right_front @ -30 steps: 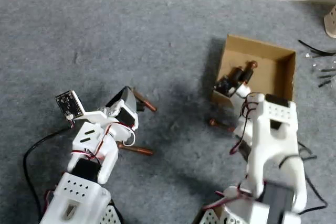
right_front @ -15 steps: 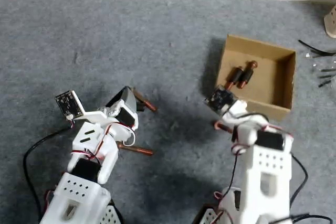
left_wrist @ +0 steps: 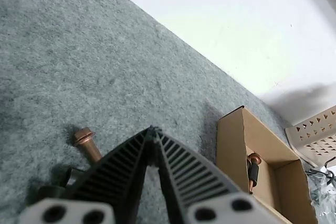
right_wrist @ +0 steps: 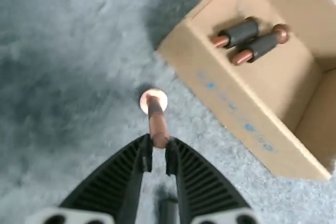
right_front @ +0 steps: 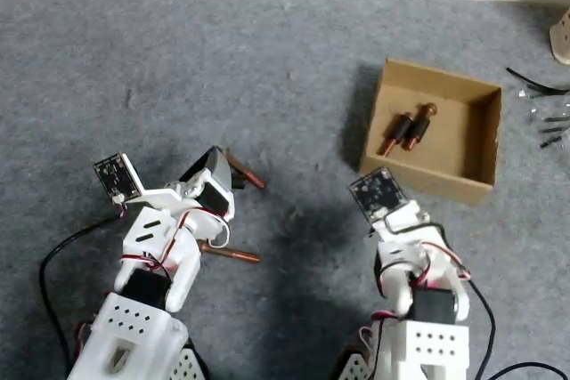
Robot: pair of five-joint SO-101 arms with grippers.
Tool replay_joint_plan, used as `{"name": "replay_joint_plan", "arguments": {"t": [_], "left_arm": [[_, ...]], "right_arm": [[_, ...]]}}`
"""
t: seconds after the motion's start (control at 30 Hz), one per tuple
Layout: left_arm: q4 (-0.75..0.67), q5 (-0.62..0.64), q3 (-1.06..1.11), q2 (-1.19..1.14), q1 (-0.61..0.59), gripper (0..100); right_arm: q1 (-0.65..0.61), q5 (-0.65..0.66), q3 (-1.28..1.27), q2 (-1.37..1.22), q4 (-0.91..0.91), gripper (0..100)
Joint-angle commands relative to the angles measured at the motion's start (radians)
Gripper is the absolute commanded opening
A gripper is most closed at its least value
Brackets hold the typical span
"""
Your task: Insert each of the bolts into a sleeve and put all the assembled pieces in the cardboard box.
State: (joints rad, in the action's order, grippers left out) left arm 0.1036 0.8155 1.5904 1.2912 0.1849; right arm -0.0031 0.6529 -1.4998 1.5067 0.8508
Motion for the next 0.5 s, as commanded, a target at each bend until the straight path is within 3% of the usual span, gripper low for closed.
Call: {"name": "replay_joint_plan", "arguments": {"t": [0.0, 0.17, 0.3, 0.47], "left_arm": [[0.000, -0.002, -0.008, 0.015, -0.005, 1], [0.000, -0.002, -0.008, 0.015, -0.005, 1], [0.000, -0.002, -0.008, 0.015, -0.005, 1], [0.000, -0.002, -0.008, 0.015, -0.005, 1]], "right_arm": [[-0.005, -0.097, -0.039, 0.084, -0.064, 0.5], [-0.005, -0.212, -0.124, 0.219, -0.076, 0.5], [-0.005, -0.216, -0.202, 0.337, -0.070, 0.5], [-0.013, -0.215, -0.232, 0.309, -0.070, 0.5]]}}
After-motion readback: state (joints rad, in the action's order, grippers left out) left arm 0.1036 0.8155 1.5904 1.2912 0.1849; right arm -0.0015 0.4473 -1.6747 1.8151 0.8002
